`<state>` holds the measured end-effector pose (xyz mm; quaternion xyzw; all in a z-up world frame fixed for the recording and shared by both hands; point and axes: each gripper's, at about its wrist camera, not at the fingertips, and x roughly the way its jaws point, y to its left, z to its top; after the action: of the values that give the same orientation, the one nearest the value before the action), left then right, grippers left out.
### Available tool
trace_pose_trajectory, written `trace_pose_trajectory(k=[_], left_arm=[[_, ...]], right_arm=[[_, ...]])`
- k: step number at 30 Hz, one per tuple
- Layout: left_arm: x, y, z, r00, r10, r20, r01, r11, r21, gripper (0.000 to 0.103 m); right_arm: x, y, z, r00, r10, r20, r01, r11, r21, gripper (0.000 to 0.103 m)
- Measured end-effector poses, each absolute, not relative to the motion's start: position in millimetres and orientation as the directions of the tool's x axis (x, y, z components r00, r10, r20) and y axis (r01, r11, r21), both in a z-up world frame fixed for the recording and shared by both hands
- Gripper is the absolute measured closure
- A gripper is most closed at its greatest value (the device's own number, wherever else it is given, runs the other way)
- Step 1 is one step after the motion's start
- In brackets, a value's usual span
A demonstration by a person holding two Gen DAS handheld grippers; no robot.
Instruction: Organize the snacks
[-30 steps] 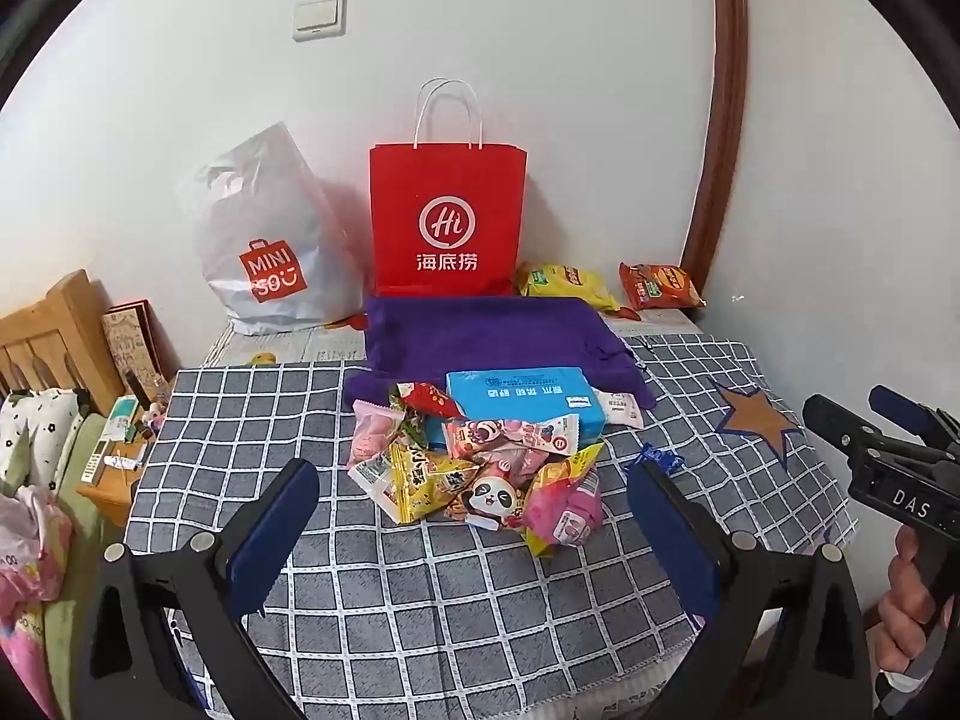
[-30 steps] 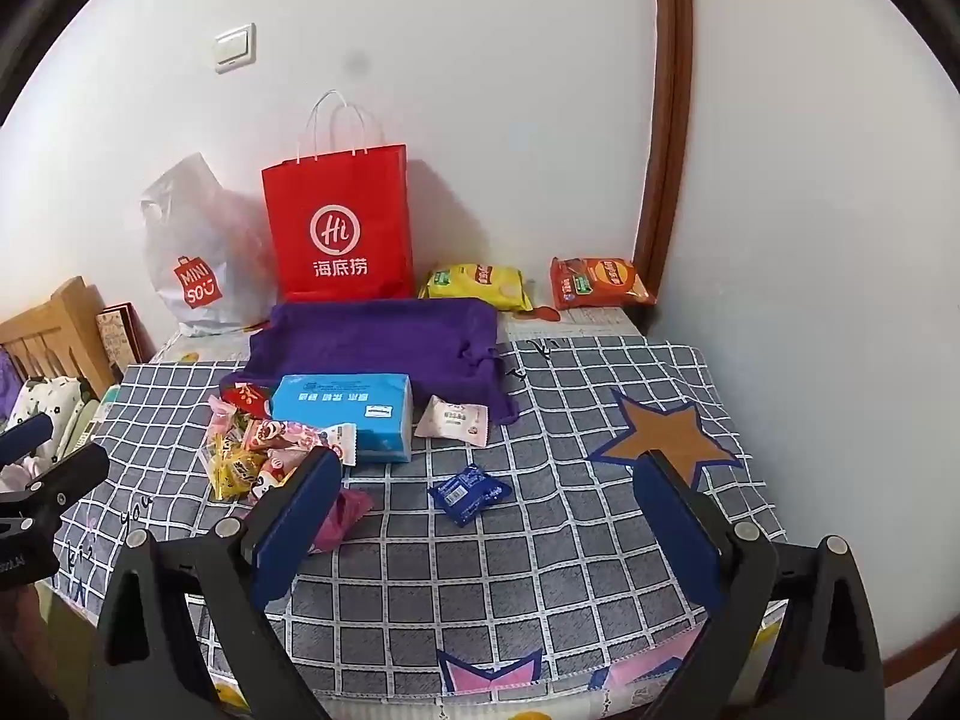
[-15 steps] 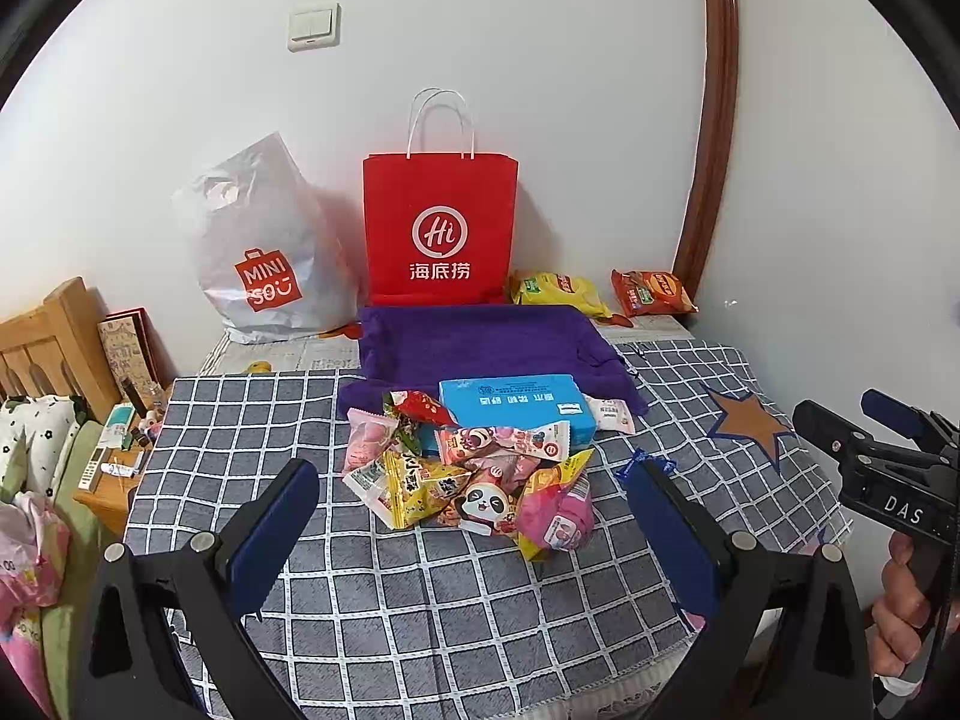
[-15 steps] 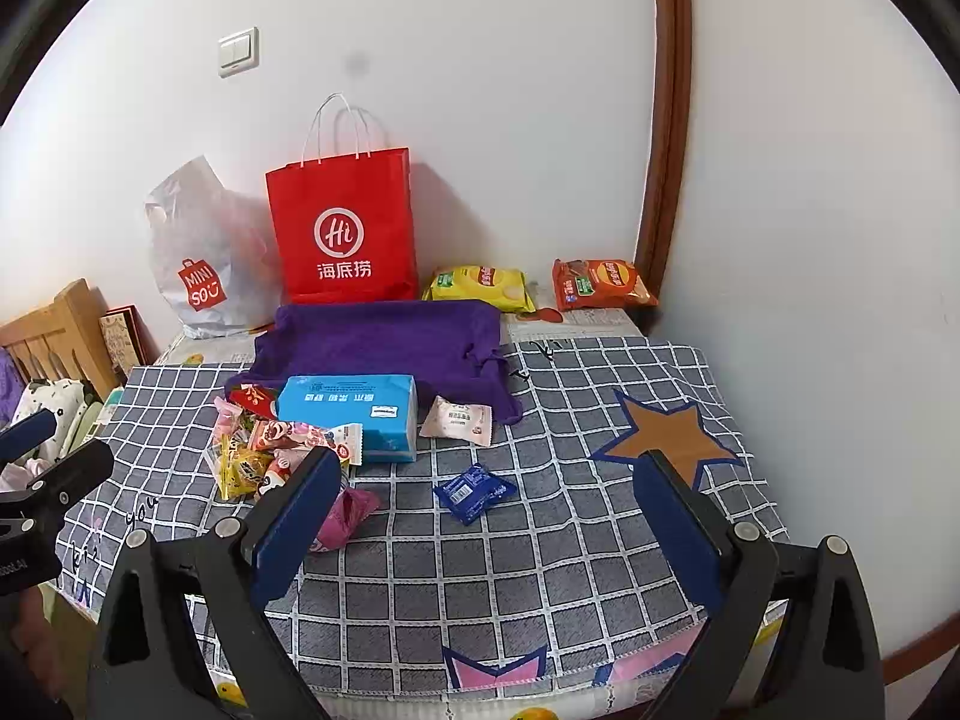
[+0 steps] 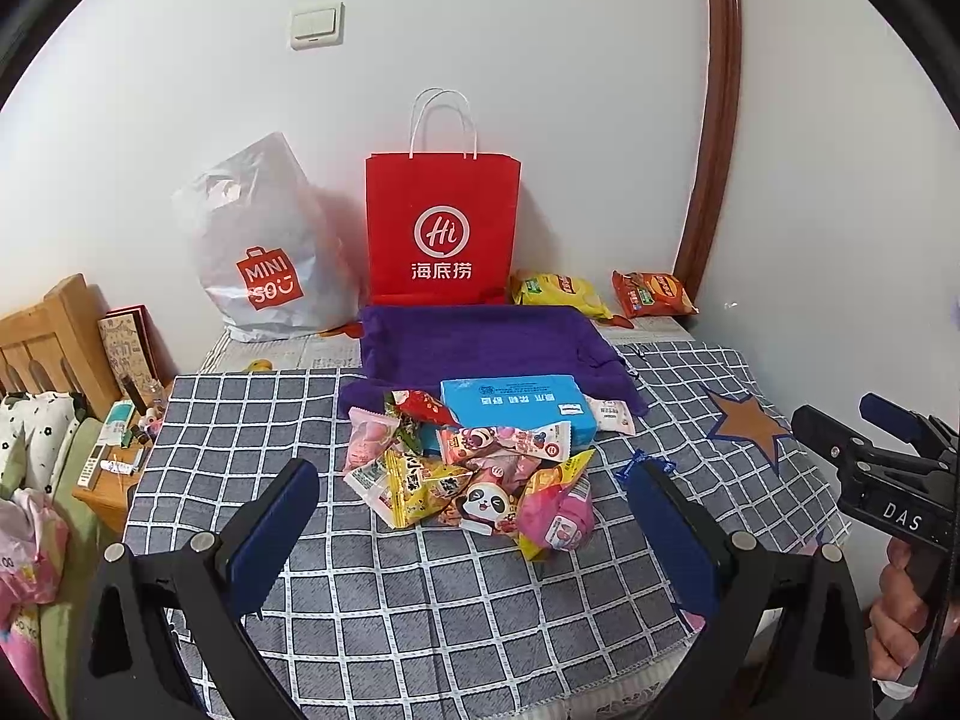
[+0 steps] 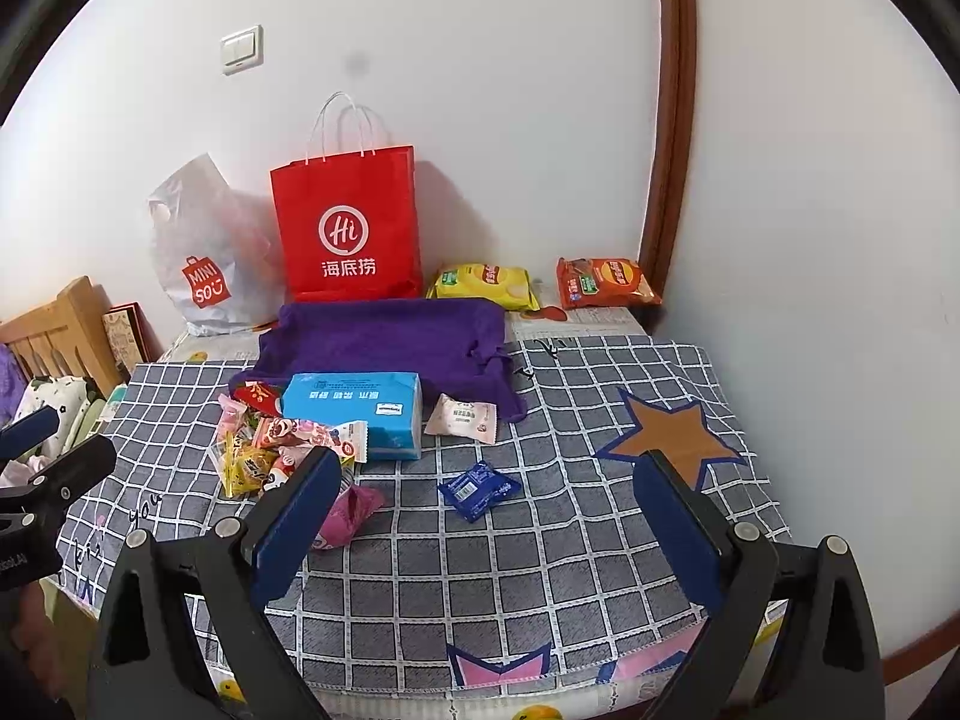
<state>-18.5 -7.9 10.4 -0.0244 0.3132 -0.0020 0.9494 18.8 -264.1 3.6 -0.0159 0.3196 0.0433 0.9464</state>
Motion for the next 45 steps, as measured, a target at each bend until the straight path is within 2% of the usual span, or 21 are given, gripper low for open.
trace_pose_trajectory(k=[45], left_arm=[[-19.9,-4.0,12.2,0.805,-0.034,-0.592,-0.001,0.998,-0.059,0.000]], right_arm=[[15.5,-258.3,4.9,0.791,0.079,-0.606,-0.101,0.995,-0.003,0.006]])
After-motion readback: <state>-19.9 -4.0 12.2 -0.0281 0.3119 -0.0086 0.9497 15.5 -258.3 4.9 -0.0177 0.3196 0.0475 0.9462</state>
